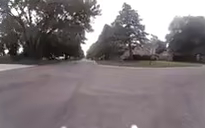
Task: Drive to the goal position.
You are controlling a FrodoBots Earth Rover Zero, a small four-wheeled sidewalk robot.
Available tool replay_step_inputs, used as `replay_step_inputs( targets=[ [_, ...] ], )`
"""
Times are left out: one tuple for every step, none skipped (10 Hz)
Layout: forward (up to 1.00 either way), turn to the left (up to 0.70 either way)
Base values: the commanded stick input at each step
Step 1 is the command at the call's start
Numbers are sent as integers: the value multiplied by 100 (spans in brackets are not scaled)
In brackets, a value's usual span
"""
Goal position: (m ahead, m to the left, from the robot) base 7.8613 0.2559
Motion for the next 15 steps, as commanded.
replay_step_inputs(
  targets=[
    [100,0],
    [100,0],
    [100,0],
    [100,2],
    [100,4],
    [100,5],
    [100,21],
    [100,6],
    [100,0],
    [100,0],
    [100,0],
    [100,0],
    [100,0],
    [100,0],
    [100,0]
  ],
)
